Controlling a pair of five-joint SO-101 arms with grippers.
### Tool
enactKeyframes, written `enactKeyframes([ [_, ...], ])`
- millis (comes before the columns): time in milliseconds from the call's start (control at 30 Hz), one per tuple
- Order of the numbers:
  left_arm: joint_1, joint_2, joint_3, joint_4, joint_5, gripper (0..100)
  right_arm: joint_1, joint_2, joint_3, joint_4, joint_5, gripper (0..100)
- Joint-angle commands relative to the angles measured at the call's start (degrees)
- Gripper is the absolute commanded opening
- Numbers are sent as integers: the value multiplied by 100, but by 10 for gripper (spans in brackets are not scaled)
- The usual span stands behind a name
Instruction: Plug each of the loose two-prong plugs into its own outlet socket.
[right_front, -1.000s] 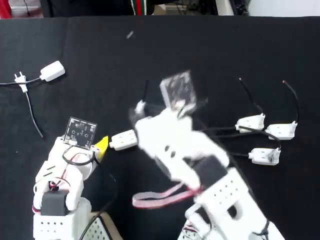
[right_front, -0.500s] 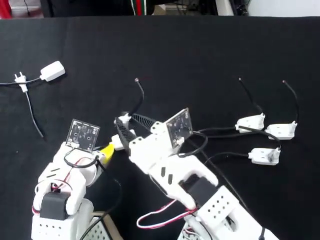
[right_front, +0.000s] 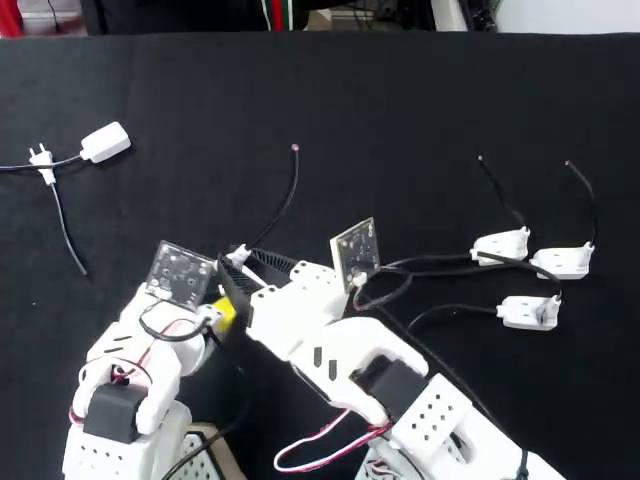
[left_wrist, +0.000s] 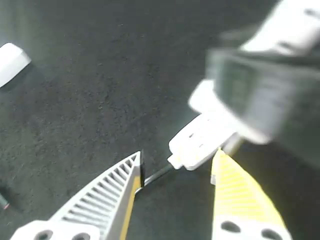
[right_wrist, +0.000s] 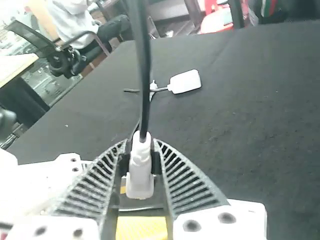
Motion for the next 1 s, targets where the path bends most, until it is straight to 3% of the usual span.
enactKeyframes([
  [0,127,-26,-365,-158,35,238,-114,-136,-22,35,-35,11],
  [333,-576,-26,-365,-448,246,239,-281,-163,-497,1319,-9,11],
  [667,-488,-18,-303,-378,185,239,-273,-171,-576,1380,299,11],
  [800,-497,-18,-347,185,-378,238,-70,-119,-804,1574,545,11],
  [967,-505,-18,-312,993,-1626,238,484,-92,-1437,2145,1108,11],
])
